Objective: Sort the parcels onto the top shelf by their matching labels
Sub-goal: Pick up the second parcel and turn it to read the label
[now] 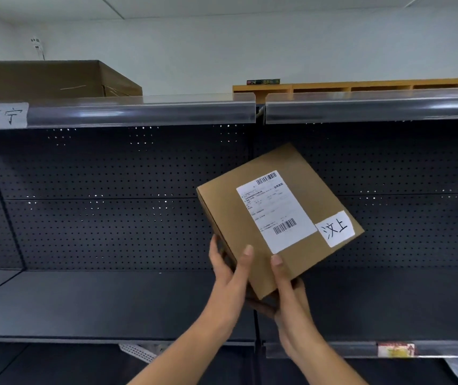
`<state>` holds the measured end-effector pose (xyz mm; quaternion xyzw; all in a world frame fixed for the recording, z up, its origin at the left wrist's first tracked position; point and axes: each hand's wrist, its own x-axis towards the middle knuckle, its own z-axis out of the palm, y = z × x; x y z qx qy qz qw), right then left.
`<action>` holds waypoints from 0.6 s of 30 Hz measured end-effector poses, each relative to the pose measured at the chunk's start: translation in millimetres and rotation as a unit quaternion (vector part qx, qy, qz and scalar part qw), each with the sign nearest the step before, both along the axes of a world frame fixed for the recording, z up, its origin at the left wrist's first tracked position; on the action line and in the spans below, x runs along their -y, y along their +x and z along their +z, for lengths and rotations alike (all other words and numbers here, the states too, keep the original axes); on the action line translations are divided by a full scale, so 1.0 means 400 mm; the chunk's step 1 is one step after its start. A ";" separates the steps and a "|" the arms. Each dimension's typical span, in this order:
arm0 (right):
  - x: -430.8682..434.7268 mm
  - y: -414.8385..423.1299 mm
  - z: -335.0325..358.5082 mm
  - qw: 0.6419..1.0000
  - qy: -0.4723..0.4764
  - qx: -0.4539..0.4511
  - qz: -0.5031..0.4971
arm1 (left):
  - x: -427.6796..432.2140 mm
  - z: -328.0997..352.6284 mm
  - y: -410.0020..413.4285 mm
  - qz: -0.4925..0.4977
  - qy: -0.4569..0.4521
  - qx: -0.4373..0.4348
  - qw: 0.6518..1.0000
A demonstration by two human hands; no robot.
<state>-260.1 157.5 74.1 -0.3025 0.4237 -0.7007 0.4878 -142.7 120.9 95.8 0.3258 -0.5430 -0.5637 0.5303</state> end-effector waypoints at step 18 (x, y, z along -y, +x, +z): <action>-0.011 -0.121 0.071 0.967 -0.055 -0.080 -0.236 | 0.118 0.095 0.143 0.038 -0.016 -0.011 0.999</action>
